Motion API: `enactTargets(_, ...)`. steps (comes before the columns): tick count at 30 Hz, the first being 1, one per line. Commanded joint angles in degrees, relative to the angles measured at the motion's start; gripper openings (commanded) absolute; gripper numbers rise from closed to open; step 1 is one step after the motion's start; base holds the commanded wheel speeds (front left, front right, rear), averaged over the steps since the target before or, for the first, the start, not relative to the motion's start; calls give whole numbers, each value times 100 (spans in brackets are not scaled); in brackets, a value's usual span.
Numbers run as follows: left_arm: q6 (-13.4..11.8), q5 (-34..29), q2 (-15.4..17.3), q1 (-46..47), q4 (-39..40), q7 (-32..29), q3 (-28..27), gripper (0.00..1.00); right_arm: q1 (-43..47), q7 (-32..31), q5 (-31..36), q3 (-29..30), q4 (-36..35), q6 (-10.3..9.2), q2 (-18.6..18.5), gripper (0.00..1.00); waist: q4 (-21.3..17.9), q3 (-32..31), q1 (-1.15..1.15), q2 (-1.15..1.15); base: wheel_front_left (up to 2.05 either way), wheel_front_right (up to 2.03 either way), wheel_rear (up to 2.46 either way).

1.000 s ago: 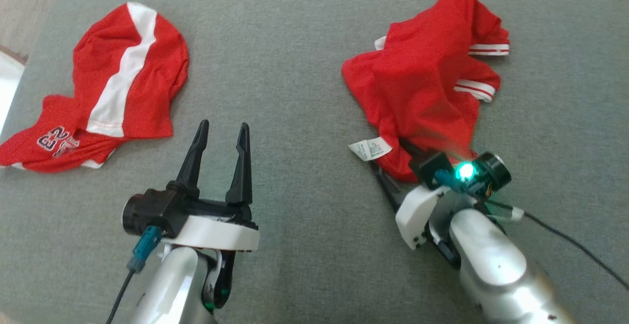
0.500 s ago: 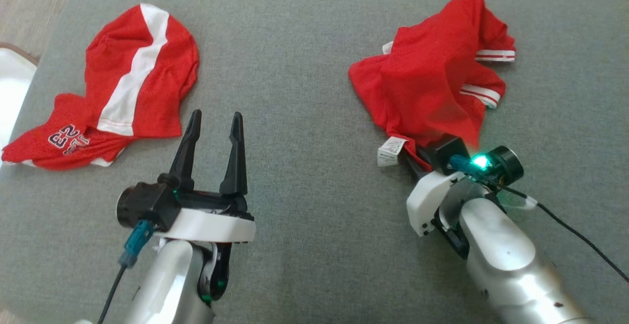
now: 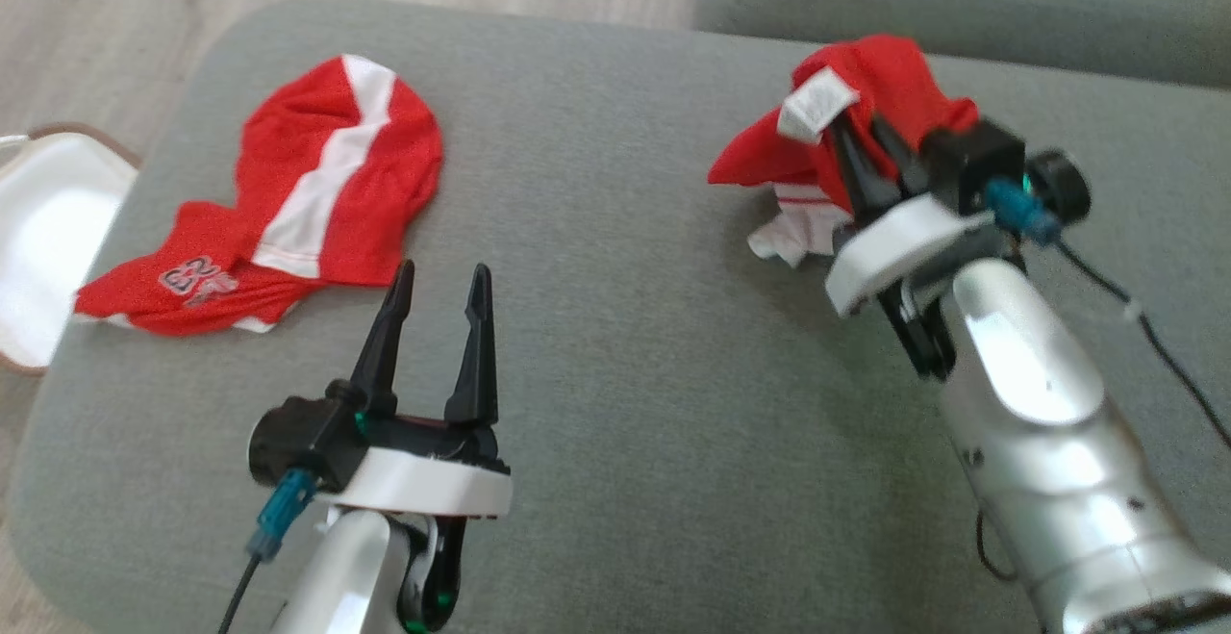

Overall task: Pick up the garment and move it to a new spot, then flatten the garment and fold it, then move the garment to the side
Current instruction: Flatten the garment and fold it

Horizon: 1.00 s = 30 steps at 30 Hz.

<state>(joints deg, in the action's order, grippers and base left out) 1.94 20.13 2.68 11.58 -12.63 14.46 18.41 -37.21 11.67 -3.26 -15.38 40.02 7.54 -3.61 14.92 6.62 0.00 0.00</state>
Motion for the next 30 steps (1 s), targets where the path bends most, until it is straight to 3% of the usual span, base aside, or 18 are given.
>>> enactTargets(1, -32, 57, 21, 71, 225, 53, -199, 100, -410, 16, -109, -177, -201, -5, 73, 0, 160, -147, 0, 0, 0, 0, 0)
enactTargets(9, -42, 137, 21, -115, 251, 53, -265, 100, -2030, 193, -1583, -643, -505, -5, 73, 0, 373, -389, 0, 0, 0, 0, 0)
enactTargets(12, -55, 144, 21, -130, 280, 53, -285, 100, -2480, 272, -1798, -377, -461, -5, 73, 0, 374, -407, 0, 0, 0, 0, 0)
enactTargets(16, -92, 174, 21, -161, 384, 53, -373, 100, -2944, 325, -1589, 517, -48, -5, 73, 0, 231, -375, 0, 0, 0, 0, 0)
enactTargets(23, -63, 116, 20, -228, 488, 53, -581, 100, -1981, 141, -939, 1615, 694, -5, 6, 0, -432, -189, 0, 0, 0, 0, 0)
enactTargets(30, 23, 22, 20, -45, 521, 53, -479, 100, -331, -372, -239, 2696, 911, -5, -587, 0, -1072, 73, 0, 0, 0, 0, 0)
